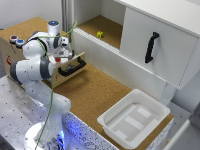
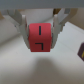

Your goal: Put the pink block on top of the drawer

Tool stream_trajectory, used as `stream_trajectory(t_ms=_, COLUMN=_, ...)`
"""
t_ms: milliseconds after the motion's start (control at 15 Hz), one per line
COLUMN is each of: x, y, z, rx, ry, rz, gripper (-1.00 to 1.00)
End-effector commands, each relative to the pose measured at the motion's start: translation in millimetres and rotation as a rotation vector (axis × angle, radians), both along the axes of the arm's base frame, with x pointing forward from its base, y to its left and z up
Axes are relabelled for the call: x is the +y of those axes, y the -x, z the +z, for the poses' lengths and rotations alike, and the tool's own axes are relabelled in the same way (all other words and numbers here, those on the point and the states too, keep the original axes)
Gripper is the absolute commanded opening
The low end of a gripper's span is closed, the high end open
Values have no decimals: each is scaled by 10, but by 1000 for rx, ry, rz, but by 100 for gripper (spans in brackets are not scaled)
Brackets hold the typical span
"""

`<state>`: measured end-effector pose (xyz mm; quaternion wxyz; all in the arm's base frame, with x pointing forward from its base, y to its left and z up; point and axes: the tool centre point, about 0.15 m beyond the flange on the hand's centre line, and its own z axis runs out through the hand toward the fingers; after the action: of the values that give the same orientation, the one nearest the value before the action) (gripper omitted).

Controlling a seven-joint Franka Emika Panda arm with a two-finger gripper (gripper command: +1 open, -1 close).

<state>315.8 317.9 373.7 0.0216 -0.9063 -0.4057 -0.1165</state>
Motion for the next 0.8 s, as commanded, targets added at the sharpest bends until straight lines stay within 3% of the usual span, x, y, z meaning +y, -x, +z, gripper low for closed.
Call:
stream_trajectory(t_ms=0, x=427, y=101, z=576, rx=3, ry=3, rz=89, gripper=-100)
stream_trajectory(t_ms=267, x=854, y=173, z=909, rx=18, ry=-15, rz=240, gripper=-100)
stream_trajectory(t_ms=533, x=1306, y=367, z=871, rx=31, ry=34, rz=400, gripper=-100)
stream_trajectory(t_ms=733, x=1601, y=302, z=796, rx=34, ry=110, rz=517, gripper=-100)
